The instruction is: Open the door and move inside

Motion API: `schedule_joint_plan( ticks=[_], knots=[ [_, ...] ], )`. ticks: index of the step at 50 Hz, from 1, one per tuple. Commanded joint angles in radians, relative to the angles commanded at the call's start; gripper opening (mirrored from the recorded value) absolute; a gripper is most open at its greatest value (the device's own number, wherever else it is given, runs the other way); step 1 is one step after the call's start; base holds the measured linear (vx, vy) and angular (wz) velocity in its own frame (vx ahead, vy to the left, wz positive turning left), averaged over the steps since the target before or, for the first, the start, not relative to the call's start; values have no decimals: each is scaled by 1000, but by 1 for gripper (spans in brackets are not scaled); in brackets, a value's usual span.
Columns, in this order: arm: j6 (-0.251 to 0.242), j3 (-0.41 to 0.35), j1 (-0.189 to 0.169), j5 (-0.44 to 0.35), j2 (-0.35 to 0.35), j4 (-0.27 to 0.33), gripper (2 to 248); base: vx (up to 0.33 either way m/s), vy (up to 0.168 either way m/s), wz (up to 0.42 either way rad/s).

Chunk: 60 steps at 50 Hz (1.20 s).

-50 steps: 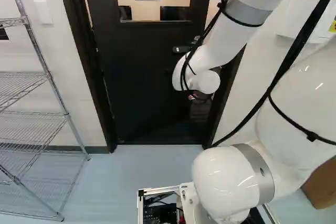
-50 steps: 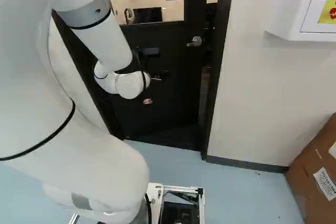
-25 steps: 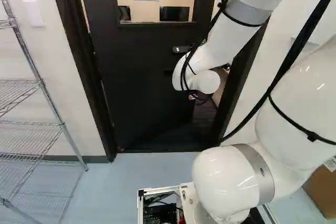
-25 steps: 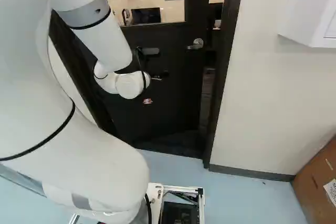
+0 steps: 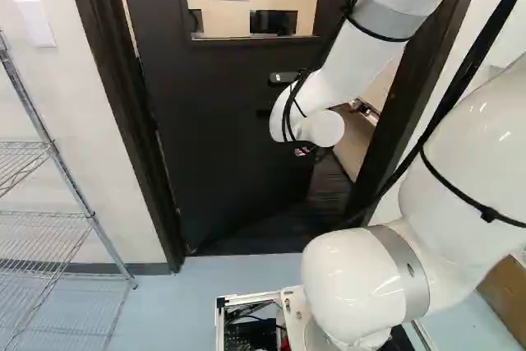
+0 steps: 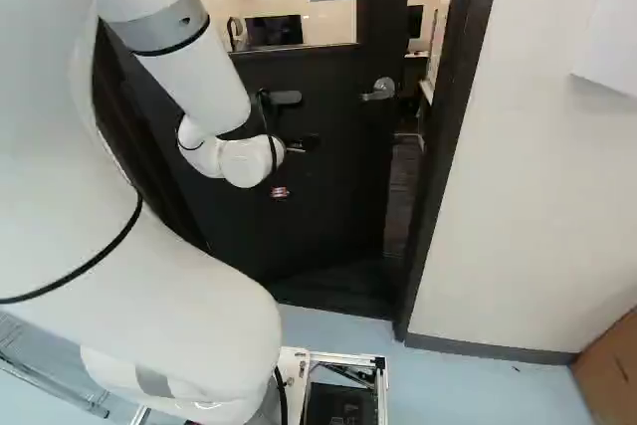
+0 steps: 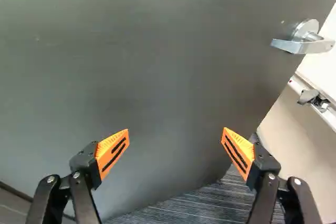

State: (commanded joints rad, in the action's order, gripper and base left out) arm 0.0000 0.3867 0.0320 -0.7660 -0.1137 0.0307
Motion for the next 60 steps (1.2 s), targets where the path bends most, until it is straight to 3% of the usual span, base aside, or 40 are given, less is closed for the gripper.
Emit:
schedule_joint_plan(
  ticks=[31,60],
  knots=[
    [0,0,0,0,0,0,247,98,46,-14],
    [0,11,6,0,12,-10,247,6,3,-1]
  ],
)
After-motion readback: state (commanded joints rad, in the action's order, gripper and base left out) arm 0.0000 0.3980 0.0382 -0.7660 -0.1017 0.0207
